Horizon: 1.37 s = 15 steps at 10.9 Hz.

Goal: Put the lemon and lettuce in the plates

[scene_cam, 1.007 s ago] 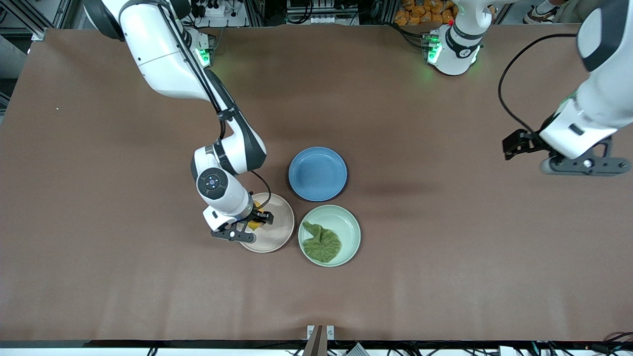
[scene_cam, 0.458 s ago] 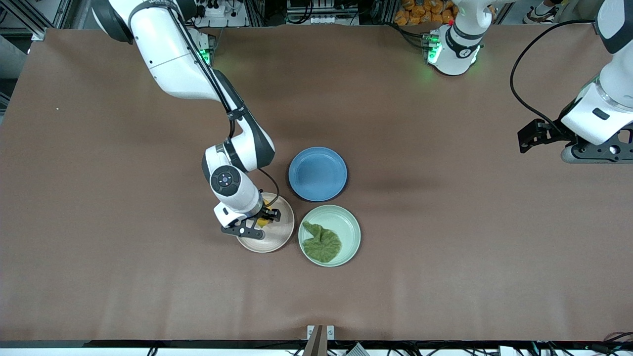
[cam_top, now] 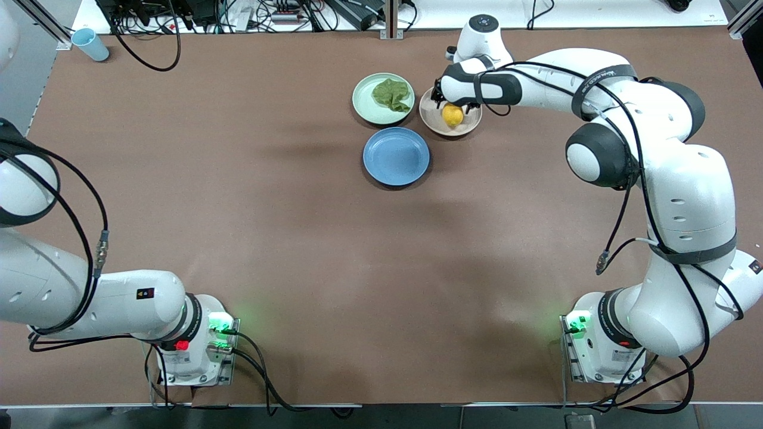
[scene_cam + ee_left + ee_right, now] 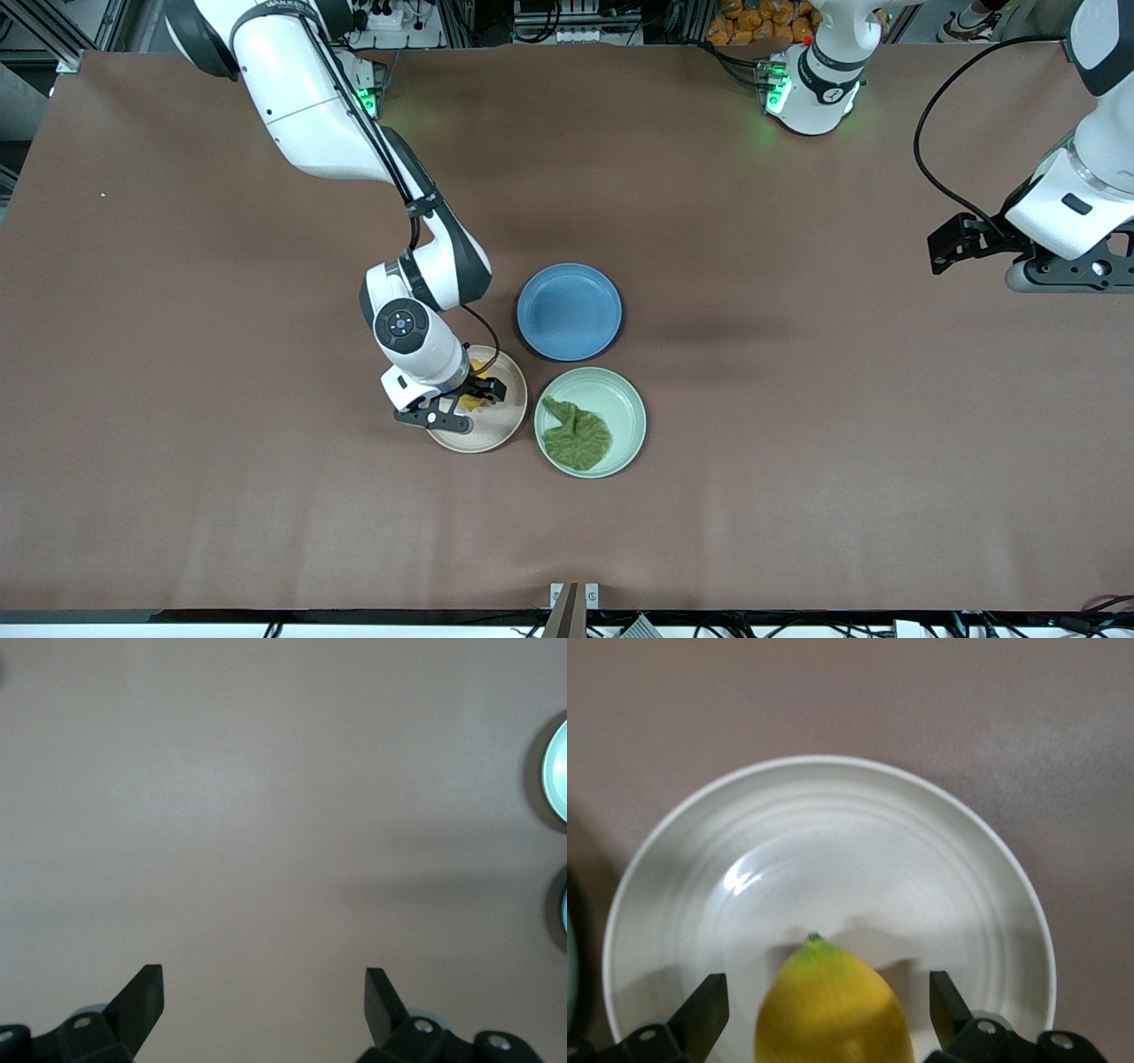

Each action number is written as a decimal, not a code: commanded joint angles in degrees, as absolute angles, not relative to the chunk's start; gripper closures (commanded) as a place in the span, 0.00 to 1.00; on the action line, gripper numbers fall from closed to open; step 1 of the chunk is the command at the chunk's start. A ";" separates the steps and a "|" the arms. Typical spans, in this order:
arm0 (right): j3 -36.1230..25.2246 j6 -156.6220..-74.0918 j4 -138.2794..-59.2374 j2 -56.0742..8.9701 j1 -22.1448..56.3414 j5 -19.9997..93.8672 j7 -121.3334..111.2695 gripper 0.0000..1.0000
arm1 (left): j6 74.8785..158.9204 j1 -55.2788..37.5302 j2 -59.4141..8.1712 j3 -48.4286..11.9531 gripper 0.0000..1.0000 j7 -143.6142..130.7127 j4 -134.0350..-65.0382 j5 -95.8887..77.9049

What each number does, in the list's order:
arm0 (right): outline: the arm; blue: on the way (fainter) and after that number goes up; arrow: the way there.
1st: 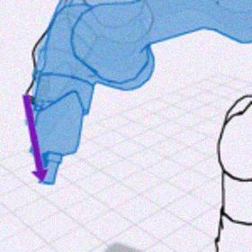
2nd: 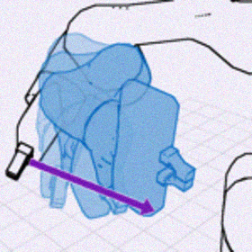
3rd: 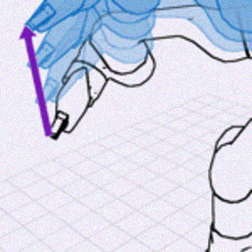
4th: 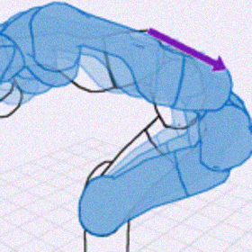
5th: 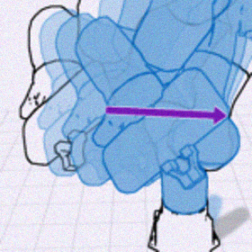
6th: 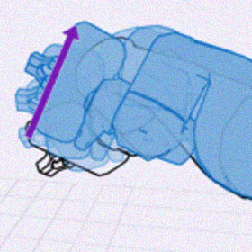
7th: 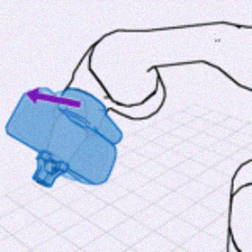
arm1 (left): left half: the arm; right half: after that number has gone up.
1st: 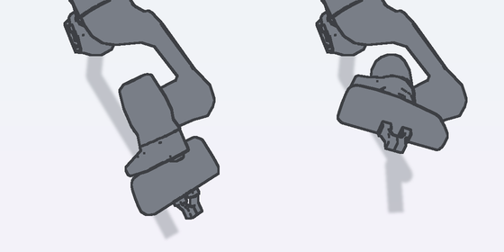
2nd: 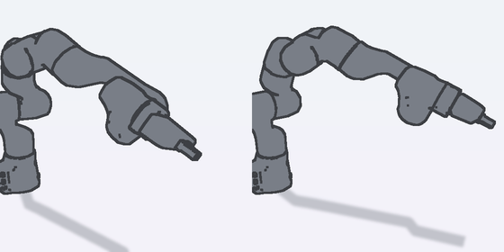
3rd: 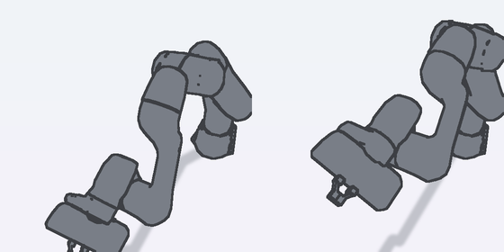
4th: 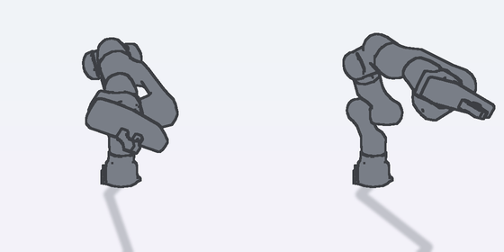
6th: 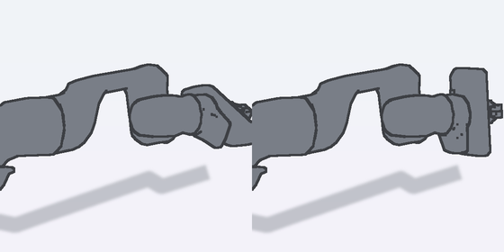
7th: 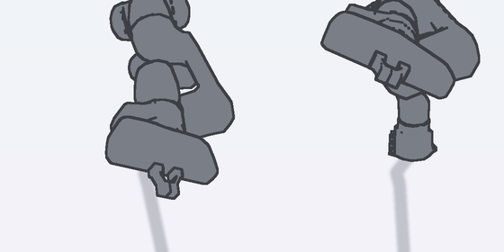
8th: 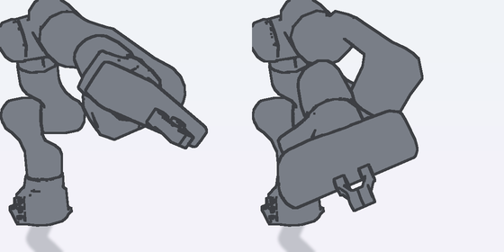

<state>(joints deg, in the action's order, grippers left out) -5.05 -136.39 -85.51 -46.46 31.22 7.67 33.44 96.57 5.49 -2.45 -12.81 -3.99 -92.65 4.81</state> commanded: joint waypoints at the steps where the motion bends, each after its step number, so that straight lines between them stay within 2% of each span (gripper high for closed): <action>1: -5.10 -132.65 -81.40 -47.28 30.59 8.09 34.10 0.00 | 96.59 5.89 -0.18 -12.83 0.00 -2.46 -93.43 4.31; 4: -5.10 -120.36 -75.08 -47.02 28.40 8.00 32.44 0.00 | 96.42 5.80 -0.09 -13.09 0.00 -2.55 -93.43 4.31; 6: -5.10 -115.95 -72.61 -46.76 25.85 8.00 30.34 0.00 | 96.42 4.32 -0.17 -12.66 0.00 -2.55 -93.43 4.57; 8: -5.18 -110.59 -70.85 -45.89 22.69 8.00 23.59 0.00 | 96.50 -3.21 -0.44 -4.53 0.00 -2.64 -93.43 4.57; 9: -5.45 -107.78 -70.84 -45.70 21.28 7.74 19.90 0.00 | 96.42 -3.77 -0.27 -3.87 0.00 -2.55 -93.43 4.57; 15: -6.50 -102.05 -70.58 -44.30 14.08 6.86 8.89 0.00 | 96.33 -3.69 -0.62 -3.96 0.00 -2.72 -90.88 4.40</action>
